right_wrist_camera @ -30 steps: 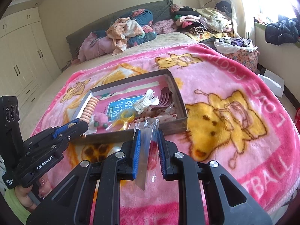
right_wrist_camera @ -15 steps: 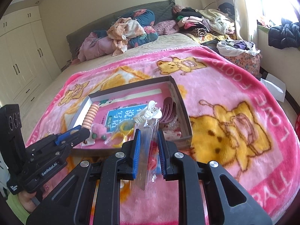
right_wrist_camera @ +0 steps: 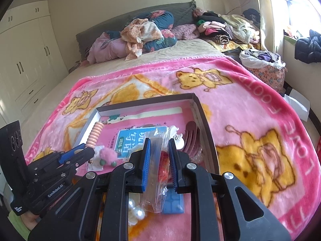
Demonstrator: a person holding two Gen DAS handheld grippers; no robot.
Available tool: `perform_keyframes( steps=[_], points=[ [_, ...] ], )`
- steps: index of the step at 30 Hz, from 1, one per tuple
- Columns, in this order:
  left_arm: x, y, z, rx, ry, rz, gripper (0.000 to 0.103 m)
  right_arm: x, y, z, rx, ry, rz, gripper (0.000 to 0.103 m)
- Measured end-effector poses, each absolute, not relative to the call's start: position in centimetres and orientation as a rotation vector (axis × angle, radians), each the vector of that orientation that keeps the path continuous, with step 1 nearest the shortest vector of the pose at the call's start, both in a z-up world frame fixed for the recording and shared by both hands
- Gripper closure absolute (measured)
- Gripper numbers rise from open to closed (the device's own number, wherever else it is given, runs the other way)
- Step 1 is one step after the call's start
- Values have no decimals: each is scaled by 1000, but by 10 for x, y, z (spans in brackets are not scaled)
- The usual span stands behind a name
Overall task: Organize jewelry
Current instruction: 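Carry the peach hair tie and plastic sleeve into the box and open both tools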
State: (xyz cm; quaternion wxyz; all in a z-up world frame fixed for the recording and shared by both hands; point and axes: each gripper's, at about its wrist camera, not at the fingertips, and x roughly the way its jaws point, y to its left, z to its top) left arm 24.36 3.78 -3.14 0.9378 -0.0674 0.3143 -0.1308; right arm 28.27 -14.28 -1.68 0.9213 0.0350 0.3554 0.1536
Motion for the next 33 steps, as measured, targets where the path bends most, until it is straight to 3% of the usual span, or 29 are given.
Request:
perform_keyframes(
  steps=[33],
  points=[
    [282, 64, -63, -142, 706, -151, 89, 369, -103, -59, 59, 829, 366, 86]
  ],
)
